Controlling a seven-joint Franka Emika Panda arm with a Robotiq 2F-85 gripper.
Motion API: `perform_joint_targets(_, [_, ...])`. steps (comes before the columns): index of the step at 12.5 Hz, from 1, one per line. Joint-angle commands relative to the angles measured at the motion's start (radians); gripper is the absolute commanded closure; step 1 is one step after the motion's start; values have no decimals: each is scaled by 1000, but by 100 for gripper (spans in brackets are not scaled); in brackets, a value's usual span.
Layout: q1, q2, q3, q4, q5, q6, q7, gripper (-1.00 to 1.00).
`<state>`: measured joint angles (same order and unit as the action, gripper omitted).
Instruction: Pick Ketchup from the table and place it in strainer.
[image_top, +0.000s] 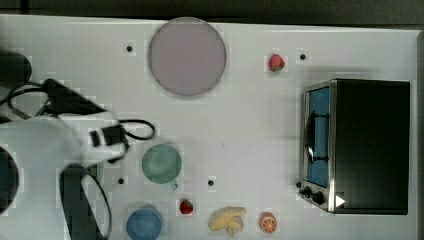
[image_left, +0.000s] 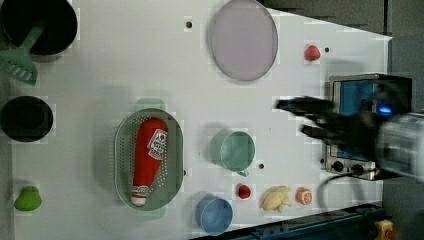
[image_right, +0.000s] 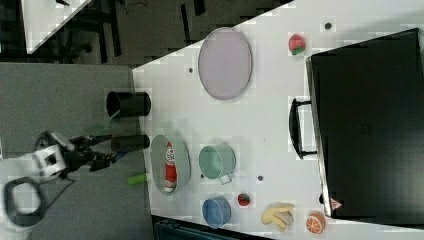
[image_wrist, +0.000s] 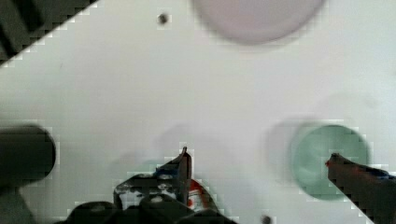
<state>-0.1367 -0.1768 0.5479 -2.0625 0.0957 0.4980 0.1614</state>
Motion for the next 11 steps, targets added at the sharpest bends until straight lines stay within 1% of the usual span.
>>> perform_joint_targets(1, [-54, -47, -152, 65, 51, -207, 28, -100])
perform_joint_targets(4, [-55, -88, -284, 133, 51, -360, 1, -100])
perform_joint_targets(6, [-55, -90, -343, 147, 33, -373, -54, -100])
perform_joint_targets(9, [-56, -72, -368, 147, -51, -364, -84, -100])
perform_joint_targets(11, [-55, -70, -368, 145, -53, -356, -86, -100])
